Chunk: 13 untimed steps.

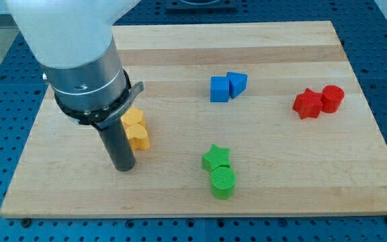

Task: Point your arm towards the bottom

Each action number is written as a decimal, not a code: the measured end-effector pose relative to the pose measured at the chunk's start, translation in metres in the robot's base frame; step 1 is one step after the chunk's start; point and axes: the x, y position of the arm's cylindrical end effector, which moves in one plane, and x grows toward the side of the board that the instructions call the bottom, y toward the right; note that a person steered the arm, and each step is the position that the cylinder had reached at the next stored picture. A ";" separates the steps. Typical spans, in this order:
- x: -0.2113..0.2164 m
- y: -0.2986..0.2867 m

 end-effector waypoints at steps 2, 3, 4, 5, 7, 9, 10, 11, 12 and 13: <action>-0.004 0.000; -0.013 0.000; -0.013 0.015; -0.013 0.021; -0.025 -0.033; -0.042 0.018; -0.041 0.016; -0.031 0.031; -0.040 0.084; -0.074 0.097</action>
